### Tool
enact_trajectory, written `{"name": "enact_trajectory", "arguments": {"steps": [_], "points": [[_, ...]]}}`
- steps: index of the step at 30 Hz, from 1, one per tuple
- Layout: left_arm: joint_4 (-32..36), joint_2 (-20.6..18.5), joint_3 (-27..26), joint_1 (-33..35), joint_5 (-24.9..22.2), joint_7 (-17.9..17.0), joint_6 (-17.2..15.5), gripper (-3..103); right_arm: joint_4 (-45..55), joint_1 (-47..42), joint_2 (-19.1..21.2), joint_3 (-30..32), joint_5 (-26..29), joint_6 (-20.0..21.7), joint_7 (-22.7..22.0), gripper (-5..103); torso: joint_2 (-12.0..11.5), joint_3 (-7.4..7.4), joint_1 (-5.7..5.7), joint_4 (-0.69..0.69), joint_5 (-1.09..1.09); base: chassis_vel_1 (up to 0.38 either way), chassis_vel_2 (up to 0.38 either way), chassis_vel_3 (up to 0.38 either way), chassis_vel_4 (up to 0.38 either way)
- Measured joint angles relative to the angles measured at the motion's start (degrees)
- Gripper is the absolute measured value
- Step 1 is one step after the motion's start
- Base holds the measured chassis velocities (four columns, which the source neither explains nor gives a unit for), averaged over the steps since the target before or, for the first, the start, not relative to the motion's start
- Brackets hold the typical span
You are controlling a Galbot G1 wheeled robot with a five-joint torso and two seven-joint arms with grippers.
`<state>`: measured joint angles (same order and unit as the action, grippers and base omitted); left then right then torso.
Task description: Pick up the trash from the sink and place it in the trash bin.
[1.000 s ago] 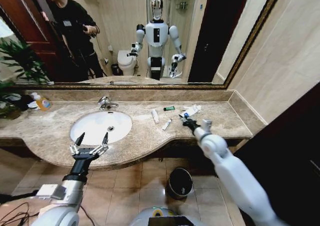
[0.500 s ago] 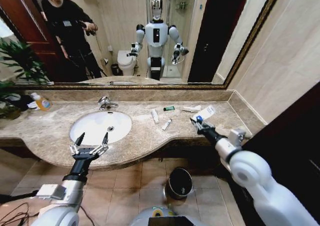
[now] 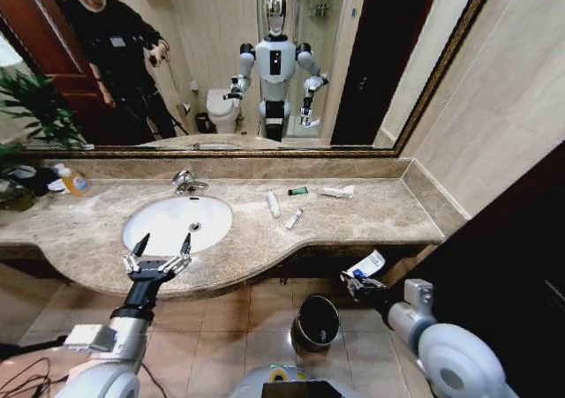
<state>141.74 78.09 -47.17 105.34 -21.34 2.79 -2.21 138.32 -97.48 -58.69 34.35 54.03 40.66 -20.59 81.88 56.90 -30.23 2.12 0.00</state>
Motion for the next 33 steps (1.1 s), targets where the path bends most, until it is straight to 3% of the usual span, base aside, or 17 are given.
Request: {"name": "enact_trajectory", "arguments": {"steps": [1,2,4,5,6,9,10,12,13,14,16,21,25,28,33], "points": [[0.0,0.0,0.0,0.0,0.0,0.0,0.0,100,-2.9,0.6,-0.8,-0.4,-2.4,-0.2,3.2,21,0.0,0.0,0.0,0.0,-0.01,0.0,0.0,0.0,0.0],[0.0,0.0,0.0,0.0,0.0,0.0,0.0,100,-2.9,0.6,-0.8,-0.4,-2.4,-0.2,3.2,21,0.0,0.0,0.0,0.0,-0.01,0.0,0.0,0.0,0.0],[0.0,0.0,0.0,0.0,0.0,0.0,0.0,100,-13.8,2.7,-2.6,-1.5,-11.3,-4.0,13.5,21,0.0,0.0,0.0,0.0,0.02,0.0,0.0,0.0,0.0],[0.0,0.0,0.0,0.0,0.0,0.0,0.0,100,-13.8,2.7,-2.6,-1.5,-11.3,-4.0,13.5,21,0.0,0.0,0.0,0.0,0.02,0.0,0.0,0.0,0.0],[0.0,0.0,0.0,0.0,0.0,0.0,0.0,100,-17.0,3.5,-3.0,-1.7,-14.2,-5.9,17.2,21,0.0,0.0,0.0,-0.01,0.02,0.0,0.0,0.0,0.0],[0.0,0.0,0.0,0.0,0.0,0.0,0.0,100,-29.3,7.4,-4.8,-2.6,-24.4,-18.1,30.4,21,0.0,0.0,0.0,-0.01,0.02,0.0,0.0,0.0,0.0],[0.0,0.0,0.0,0.0,0.0,0.0,0.0,100,-29.3,7.4,-4.8,-2.6,-24.4,-18.1,30.4,21,0.0,0.0,0.0,-0.01,0.02,0.0,0.0,0.0,0.0],[0.0,0.0,0.0,0.0,0.0,0.0,0.0,100,-37.3,10.2,-6.2,-3.2,-29.0,-26.8,37.3,21,0.0,0.01,0.0,0.0,0.01,0.0,0.0,0.0,0.0],[0.0,0.0,0.0,0.0,0.0,0.0,0.0,100,-40.2,11.2,-6.8,-3.3,-30.9,-29.8,40.1,21,0.0,0.0,0.0,0.0,0.0,0.0,0.0,0.0,0.0],[0.0,0.0,0.0,0.0,0.0,0.0,0.0,100,-40.2,11.2,-6.8,-3.3,-30.9,-29.8,40.1,21,0.0,0.0,0.0,0.0,0.0,0.0,0.0,0.0,0.0],[0.0,0.0,0.0,0.0,0.0,0.0,0.0,100,-47.2,13.5,-8.0,-3.6,-35.0,-35.9,45.0,21,0.0,0.01,0.0,0.0,0.0,0.0,0.0,0.0,0.0],[0.0,0.0,0.0,0.0,0.0,0.0,0.0,100,-58.3,16.8,-10.4,-3.6,-41.2,-44.6,49.5,21,0.0,0.0,0.0,0.0,0.01,0.0,0.0,0.0,0.0],[0.0,0.0,0.0,0.0,0.0,0.0,0.0,100,-63.5,18.2,-12.4,-3.5,-44.4,-48.1,49.6,21,0.0,0.01,0.0,-0.01,0.0,0.0,0.0,0.0,0.0],[0.0,0.0,0.0,0.0,0.0,0.0,0.0,100,-69.3,20.2,-15.7,-2.7,-52.5,-52.3,47.0,21,0.0,0.0,0.0,-0.01,0.02,0.0,0.0,0.0,0.0],[0.0,0.0,0.0,0.0,0.0,0.0,0.0,100,-72.9,21.4,-17.6,-2.1,-54.8,-53.5,44.0,21,0.0,0.0,0.0,-0.01,-0.02,0.0,0.0,0.0,0.0]]}}
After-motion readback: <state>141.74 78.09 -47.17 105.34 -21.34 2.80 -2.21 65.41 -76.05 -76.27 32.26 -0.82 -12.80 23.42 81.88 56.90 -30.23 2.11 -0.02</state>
